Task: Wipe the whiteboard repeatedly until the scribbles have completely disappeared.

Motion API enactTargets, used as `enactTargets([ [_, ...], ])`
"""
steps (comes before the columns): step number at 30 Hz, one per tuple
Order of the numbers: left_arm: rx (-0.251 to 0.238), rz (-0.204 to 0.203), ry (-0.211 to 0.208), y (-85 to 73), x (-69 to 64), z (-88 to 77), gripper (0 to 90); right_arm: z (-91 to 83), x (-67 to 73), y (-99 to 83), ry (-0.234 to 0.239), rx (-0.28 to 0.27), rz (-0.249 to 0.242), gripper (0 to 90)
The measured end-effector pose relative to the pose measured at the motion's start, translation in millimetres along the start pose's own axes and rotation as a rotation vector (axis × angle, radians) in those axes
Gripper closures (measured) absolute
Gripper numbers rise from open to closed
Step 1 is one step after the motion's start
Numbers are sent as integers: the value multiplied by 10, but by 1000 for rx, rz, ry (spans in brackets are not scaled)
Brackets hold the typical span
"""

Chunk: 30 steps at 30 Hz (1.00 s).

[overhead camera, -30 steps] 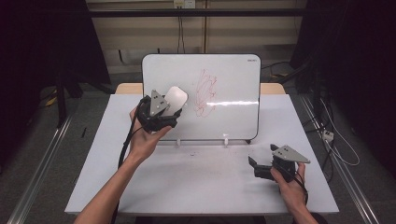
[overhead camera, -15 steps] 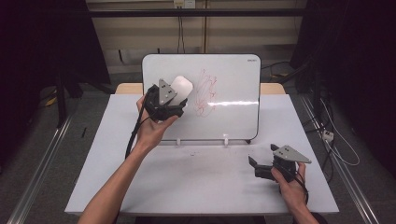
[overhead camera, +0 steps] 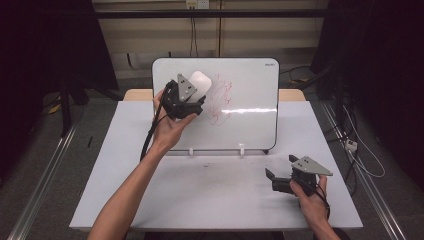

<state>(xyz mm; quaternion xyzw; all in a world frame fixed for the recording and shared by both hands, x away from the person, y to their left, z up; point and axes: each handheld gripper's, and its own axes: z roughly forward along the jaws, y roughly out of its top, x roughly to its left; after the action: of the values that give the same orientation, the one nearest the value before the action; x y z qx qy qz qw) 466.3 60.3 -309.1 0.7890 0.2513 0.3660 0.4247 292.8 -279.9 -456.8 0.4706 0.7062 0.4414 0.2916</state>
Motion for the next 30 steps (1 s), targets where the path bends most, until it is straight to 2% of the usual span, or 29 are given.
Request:
enactTargets([
  [7, 10, 6, 16, 85, 43, 129, 312, 27, -12, -3, -1, 5, 1, 40],
  [9, 10, 25, 24, 126, 54, 166, 312, 26, -12, -5, 1, 6, 1, 41],
  [11, 17, 25, 16, 157, 54, 191, 311, 23, -11, -5, 1, 6, 4, 40],
  [16, 20, 33, 29, 220, 68, 273, 312, 21, -21, -12, 3, 5, 8, 40],
  [20, 33, 46, 42, 243, 74, 353, 311, 22, -25, -15, 3, 6, 9, 40],
  [22, 42, 41, 35, 257, 77, 388, 311, 19, -26, -16, 2, 8, 10, 40],
  [25, 58, 68, 50, 264, 68, 440, 311, 18, -32, -19, 2, 7, 11, 39],
  [30, 65, 58, 77, 227, 44, 524, 312, 27, -33, -21, 6, 14, 11, 41],
])
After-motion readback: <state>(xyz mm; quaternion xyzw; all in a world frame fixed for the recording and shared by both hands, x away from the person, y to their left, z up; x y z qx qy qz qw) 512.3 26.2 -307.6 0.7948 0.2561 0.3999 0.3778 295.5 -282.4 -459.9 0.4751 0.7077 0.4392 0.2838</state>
